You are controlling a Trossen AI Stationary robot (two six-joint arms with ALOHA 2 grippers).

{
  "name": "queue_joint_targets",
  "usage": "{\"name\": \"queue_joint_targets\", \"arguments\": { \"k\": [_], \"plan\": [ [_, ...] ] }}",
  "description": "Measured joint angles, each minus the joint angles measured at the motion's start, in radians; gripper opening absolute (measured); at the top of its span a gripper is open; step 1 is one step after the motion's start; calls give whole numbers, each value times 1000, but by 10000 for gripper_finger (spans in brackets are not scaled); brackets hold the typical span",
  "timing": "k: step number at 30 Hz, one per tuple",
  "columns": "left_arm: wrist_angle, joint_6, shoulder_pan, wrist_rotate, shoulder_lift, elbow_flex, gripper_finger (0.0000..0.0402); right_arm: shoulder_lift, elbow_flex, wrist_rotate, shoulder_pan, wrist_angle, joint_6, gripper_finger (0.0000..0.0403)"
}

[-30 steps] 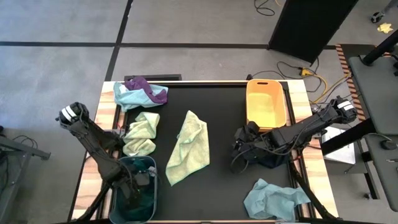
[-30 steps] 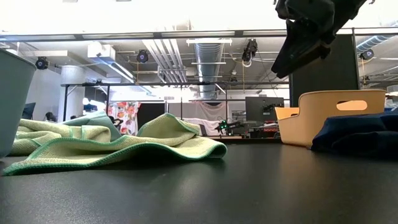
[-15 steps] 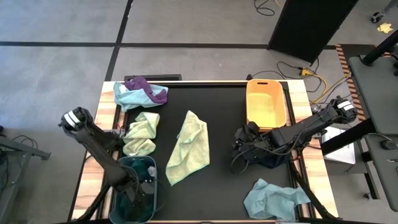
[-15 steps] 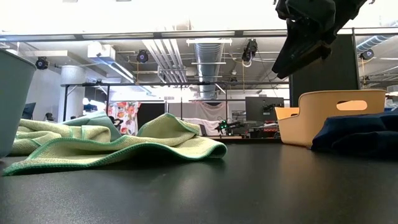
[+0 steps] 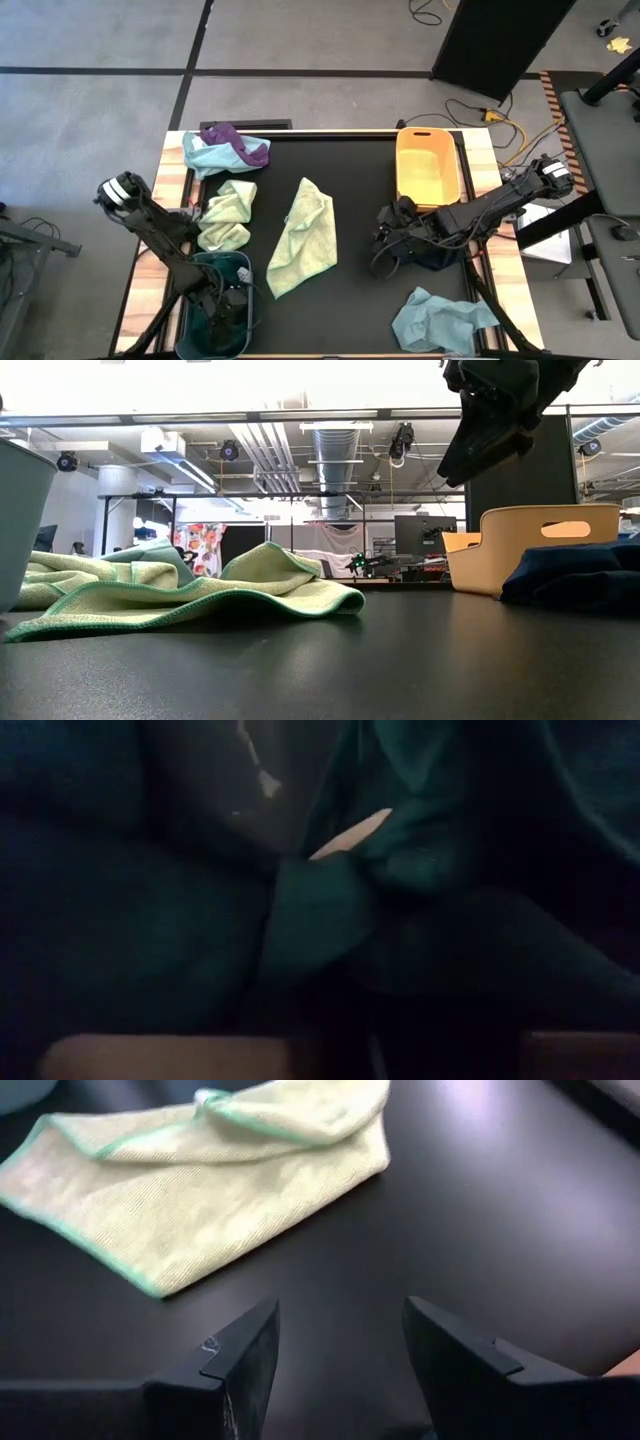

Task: Sort microfiber towel by color & place in baskets
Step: Put the dark green microfiber towel into the green bin, then put the right light green microfiber towel into the yellow bin

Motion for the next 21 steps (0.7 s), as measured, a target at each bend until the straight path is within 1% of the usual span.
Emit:
{"name": "queue_joint_targets", "arguments": {
  "k": [3, 5, 8, 10, 13, 17, 19, 21],
  "plan": [
    [-59, -1, -3, 5, -11, 28, 95, 0, 0, -51, 1, -13, 0, 207],
    [-124, 22, -9, 25, -16, 76, 124, -1, 0, -79, 2, -38, 0, 210],
    [-262, 89, -22, 43, -23, 185, 165, -11, 0, -98, 3, -75, 23, 216],
    [-365, 145, -23, 32, -33, 265, 191, -22, 0, -98, 2, -79, 50, 220],
    [-493, 203, -18, 26, -38, 370, 225, -32, 0, -74, 2, -69, 63, 225],
    [-609, 249, -3, 28, -42, 478, 256, -40, 0, -19, 2, -62, 52, 232],
    [-640, 255, 9, 12, -49, 504, 263, -41, 0, 2, 2, -52, 51, 235],
    [-645, 257, 21, -26, -60, 512, 264, -41, 0, 4, 2, -37, 51, 239]
  ]
}}
